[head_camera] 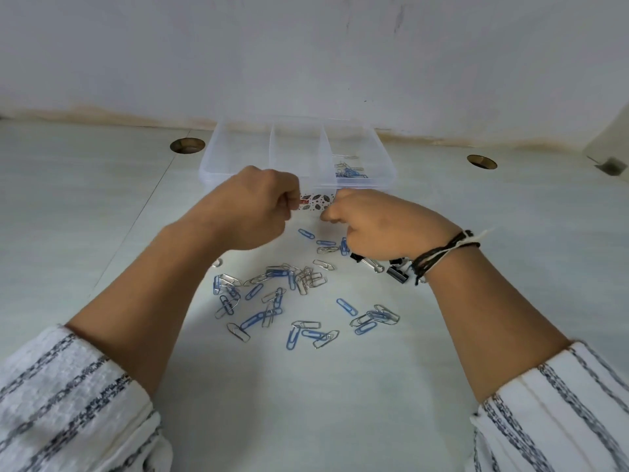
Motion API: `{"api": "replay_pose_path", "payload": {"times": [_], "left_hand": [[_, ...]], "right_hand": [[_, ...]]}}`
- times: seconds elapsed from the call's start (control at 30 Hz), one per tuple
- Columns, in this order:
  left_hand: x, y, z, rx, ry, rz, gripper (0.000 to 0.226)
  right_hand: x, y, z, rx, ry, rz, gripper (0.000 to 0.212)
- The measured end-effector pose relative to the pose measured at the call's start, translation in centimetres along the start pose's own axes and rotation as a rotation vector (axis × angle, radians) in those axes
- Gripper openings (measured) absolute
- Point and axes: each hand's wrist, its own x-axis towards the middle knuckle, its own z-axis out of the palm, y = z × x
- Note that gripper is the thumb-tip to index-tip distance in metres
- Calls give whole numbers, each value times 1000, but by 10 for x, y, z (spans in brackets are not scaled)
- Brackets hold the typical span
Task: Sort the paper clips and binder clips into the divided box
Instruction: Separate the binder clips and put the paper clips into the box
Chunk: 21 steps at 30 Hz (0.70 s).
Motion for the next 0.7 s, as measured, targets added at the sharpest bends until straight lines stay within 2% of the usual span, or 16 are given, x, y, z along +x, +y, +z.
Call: {"api": "replay_pose_path", "payload": {"times": [0.13,0.2,0.33,0.43,0.57,0.7], "left_hand": [[-3,-10,-16,104,-53,-144,40],[-5,-10,-18,99,-51,-181,44],[-7,-5,-15,67,-178,-166,55],[-8,0,-17,-66,-253,-156,48],[-5,4,-14,-141,-181,-87,46],[-6,22,6,-115,-151,91,46]], "right_hand": [[1,-19,4,13,-72,-79,42],[1,-21,3,34,-46,-100,43],[4,-15,7,-25,26,-60,44],[-1,-13,2,10,44,-55,43],[-26,11,-33,101,149,119,35],[-56,48,-49,204,0,312,19]]}}
